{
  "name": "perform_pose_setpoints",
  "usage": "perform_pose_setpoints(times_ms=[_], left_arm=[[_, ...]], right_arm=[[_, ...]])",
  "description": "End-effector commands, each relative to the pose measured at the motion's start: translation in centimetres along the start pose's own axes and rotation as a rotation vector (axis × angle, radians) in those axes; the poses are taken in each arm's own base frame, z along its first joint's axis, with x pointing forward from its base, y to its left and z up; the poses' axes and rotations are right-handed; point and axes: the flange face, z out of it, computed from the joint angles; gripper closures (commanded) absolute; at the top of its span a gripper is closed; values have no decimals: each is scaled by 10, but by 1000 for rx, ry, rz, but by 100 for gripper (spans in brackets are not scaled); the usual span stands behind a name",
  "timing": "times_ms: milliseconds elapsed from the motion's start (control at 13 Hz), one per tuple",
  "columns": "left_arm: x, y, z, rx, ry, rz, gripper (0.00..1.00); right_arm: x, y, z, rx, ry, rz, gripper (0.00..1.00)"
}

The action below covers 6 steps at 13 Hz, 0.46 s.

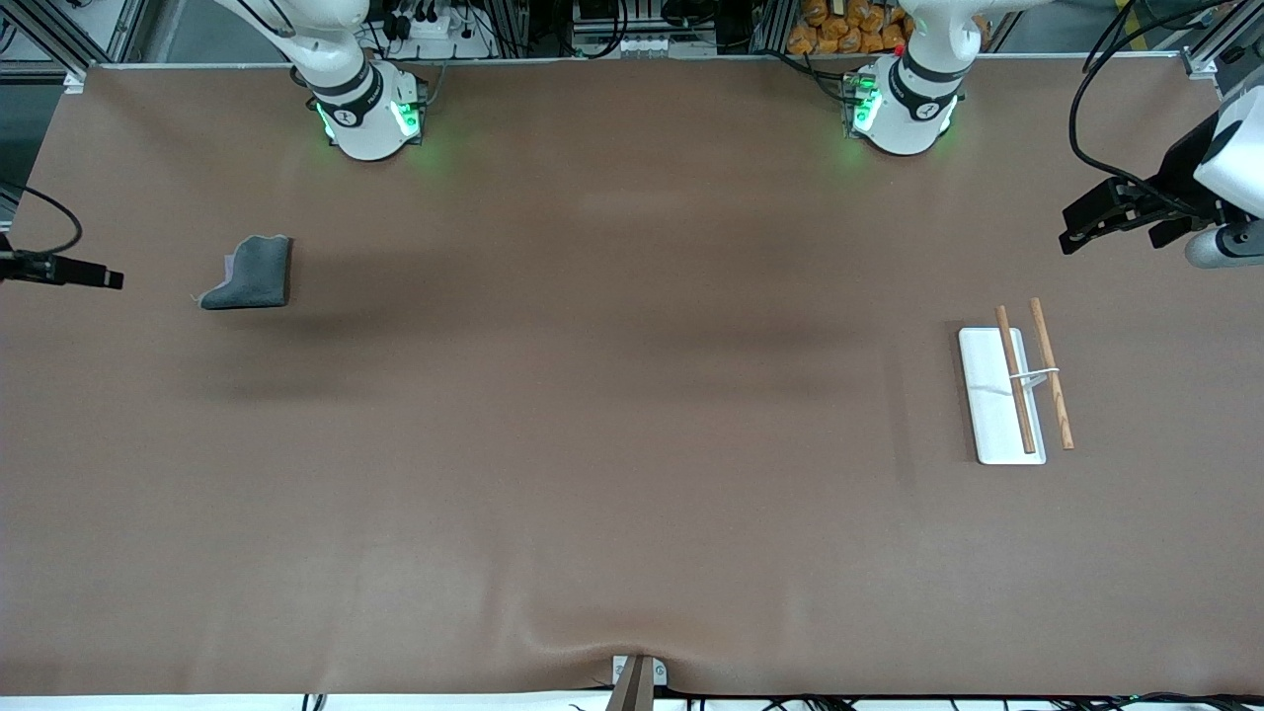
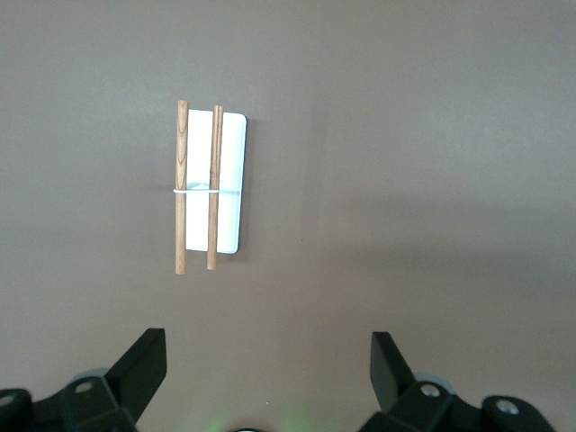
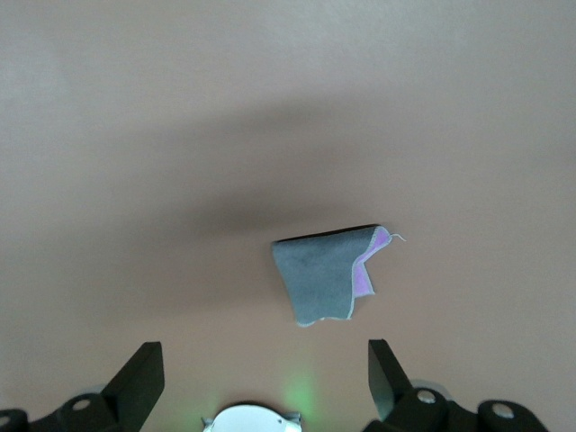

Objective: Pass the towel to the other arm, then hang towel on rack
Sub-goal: 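Move the right gripper toward the grey towel on the table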

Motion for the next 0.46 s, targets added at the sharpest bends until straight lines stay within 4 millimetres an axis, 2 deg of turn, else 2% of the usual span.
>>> perform_pose_setpoints(times_ms=[0,77,232,386], left_arm=[[0,0,0,9,-11,10,0],[0,0,0,10,-12,10,0],[1,-1,5,11,-21,10,0],[0,-1,8,10,-26,9,0]], right_arm=[[-9,26,33,2,9,-17,0],[-12,45,54,18,11,-15,0],[-15,65,80,29,32,-7,0],[-22,76,108,42,19,14,0]])
